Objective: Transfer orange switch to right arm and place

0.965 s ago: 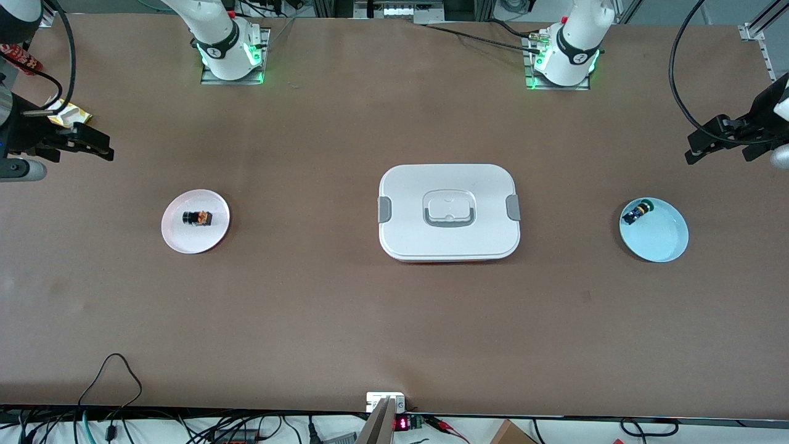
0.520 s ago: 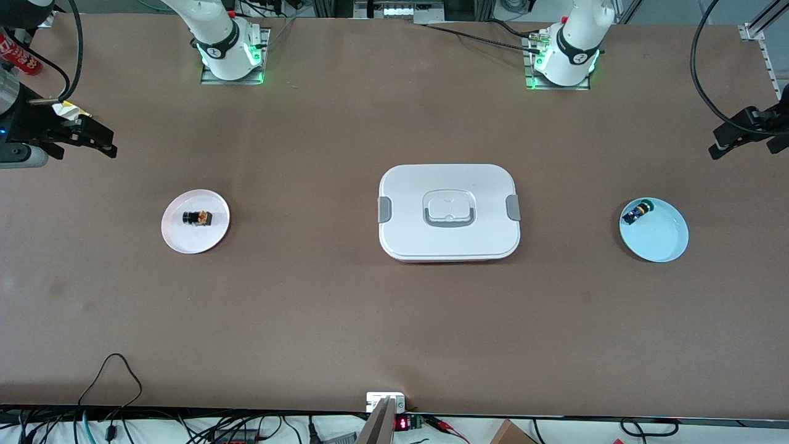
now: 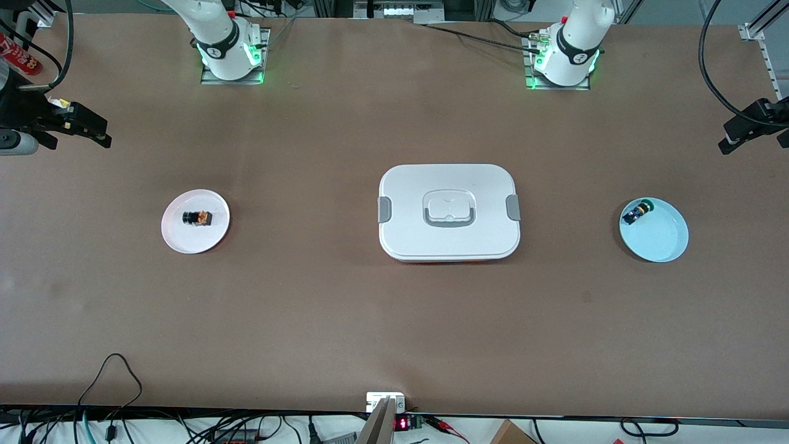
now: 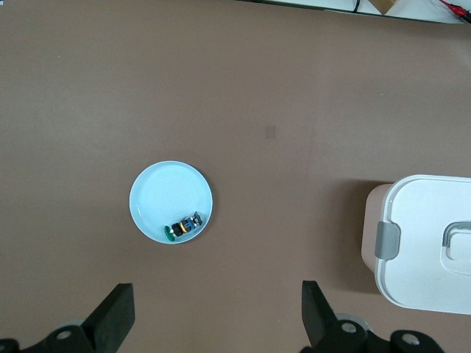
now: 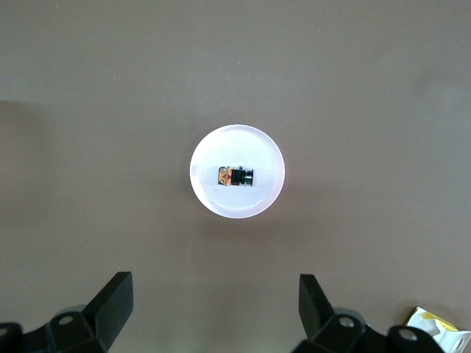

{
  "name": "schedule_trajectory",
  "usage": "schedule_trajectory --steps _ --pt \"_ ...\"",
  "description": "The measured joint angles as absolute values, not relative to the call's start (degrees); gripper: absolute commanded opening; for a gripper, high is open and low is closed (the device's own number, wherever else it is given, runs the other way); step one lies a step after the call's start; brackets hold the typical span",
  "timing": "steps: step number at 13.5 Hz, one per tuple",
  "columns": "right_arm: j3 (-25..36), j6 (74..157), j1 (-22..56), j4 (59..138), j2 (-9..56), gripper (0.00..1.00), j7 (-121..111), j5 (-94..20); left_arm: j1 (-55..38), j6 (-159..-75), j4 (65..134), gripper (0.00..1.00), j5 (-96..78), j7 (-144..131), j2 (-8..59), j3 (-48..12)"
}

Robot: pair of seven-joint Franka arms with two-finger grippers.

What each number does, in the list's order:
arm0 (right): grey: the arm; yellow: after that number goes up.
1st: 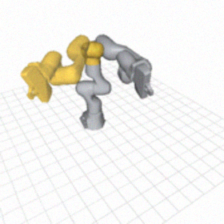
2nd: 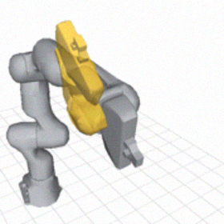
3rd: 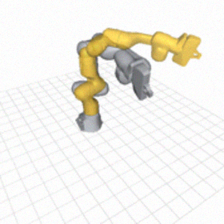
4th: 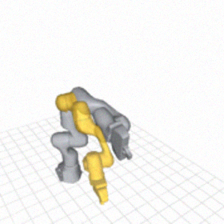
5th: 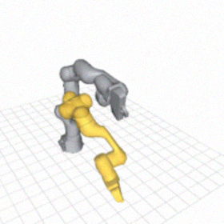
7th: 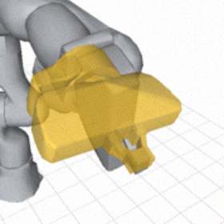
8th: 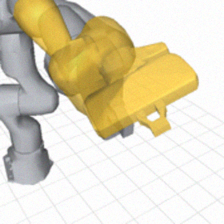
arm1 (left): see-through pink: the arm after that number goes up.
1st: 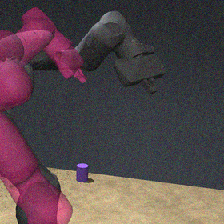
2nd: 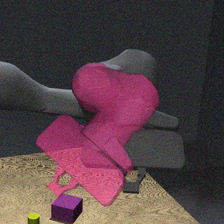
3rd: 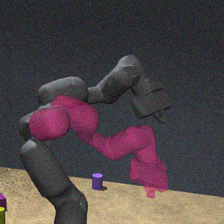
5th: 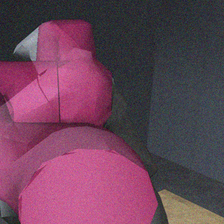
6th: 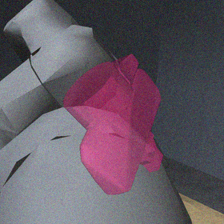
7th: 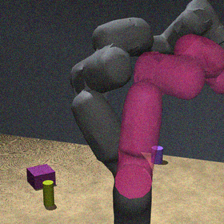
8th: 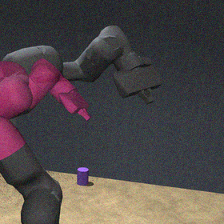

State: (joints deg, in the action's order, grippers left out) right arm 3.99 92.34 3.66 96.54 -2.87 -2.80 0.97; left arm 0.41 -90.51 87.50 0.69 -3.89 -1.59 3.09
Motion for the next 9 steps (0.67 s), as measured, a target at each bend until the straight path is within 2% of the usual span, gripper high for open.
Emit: schedule_trajectory --steps 9 --pt "4.0 92.35 3.59 94.99 -2.04 1.0 -2.8 0.79 0.47 -90.51 87.53 1.0 0.58 -3.89 -1.25 3.08"
